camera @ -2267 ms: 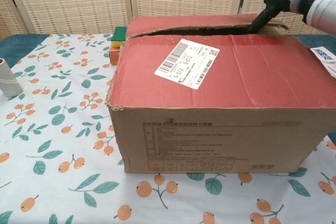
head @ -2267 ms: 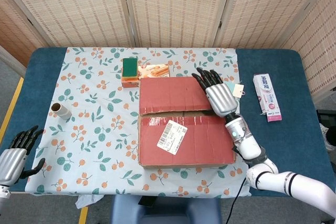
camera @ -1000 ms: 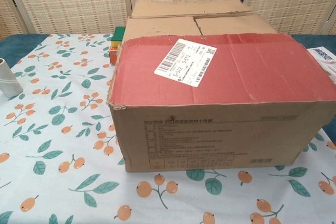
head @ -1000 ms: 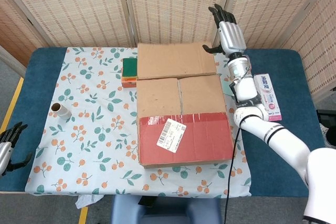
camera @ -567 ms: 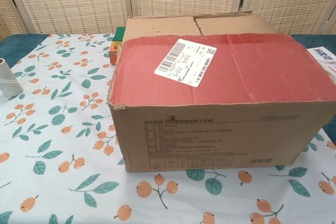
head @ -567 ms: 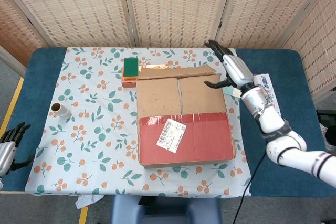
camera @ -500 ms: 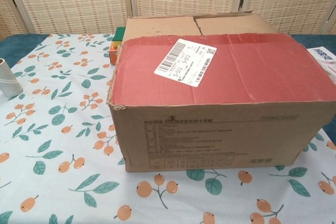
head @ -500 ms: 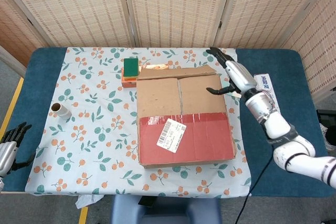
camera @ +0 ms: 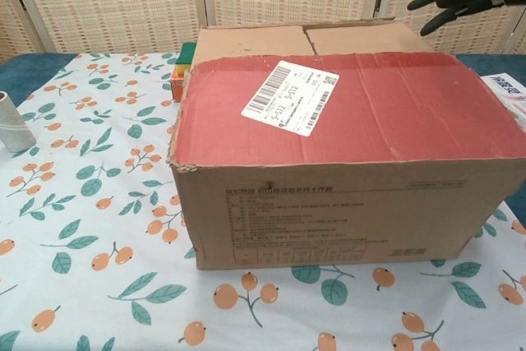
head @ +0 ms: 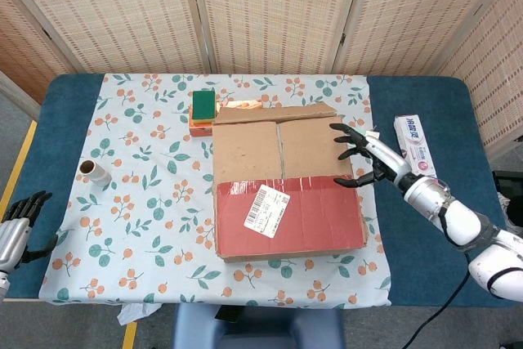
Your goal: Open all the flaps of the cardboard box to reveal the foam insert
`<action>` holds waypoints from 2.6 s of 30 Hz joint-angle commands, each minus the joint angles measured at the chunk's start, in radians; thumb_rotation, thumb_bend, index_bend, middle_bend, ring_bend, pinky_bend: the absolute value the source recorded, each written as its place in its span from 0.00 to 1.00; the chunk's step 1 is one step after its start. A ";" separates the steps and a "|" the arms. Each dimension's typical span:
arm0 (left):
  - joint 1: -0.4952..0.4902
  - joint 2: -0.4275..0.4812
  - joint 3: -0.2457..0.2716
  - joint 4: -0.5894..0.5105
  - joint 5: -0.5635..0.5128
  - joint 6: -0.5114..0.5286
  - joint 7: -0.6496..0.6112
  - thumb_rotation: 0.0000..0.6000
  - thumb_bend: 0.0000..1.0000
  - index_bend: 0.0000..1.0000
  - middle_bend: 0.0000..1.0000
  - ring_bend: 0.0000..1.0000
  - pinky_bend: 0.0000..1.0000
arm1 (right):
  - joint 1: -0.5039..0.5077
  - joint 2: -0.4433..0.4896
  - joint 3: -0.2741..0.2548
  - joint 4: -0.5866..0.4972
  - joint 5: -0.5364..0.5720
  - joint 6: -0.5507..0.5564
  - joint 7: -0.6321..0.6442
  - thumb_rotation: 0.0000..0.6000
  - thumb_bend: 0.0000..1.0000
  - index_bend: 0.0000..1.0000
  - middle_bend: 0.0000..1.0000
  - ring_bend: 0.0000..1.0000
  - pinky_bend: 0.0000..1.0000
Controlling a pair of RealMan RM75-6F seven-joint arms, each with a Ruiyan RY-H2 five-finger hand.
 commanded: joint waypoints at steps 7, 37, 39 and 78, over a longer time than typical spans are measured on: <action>0.000 0.006 -0.001 -0.007 -0.017 -0.015 0.006 1.00 0.46 0.00 0.07 0.10 0.00 | 0.153 -0.122 -0.289 0.320 -0.279 0.236 0.484 1.00 0.28 0.00 0.04 0.12 0.26; 0.001 -0.026 -0.004 -0.033 -0.035 0.007 0.159 1.00 0.46 0.00 0.07 0.10 0.00 | 0.012 0.146 -0.514 0.044 -0.305 0.746 0.231 1.00 0.28 0.00 0.00 0.11 0.33; 0.002 -0.027 -0.006 -0.037 -0.041 0.011 0.173 1.00 0.46 0.00 0.07 0.10 0.00 | -0.014 0.181 -0.532 0.006 -0.333 0.785 0.182 1.00 0.28 0.00 0.00 0.11 0.34; 0.060 -0.009 -0.009 -0.104 -0.019 0.127 0.213 1.00 0.51 0.02 0.03 0.02 0.00 | 0.012 0.222 -0.202 -0.540 0.019 0.371 -1.418 0.58 0.37 0.32 0.00 0.00 0.00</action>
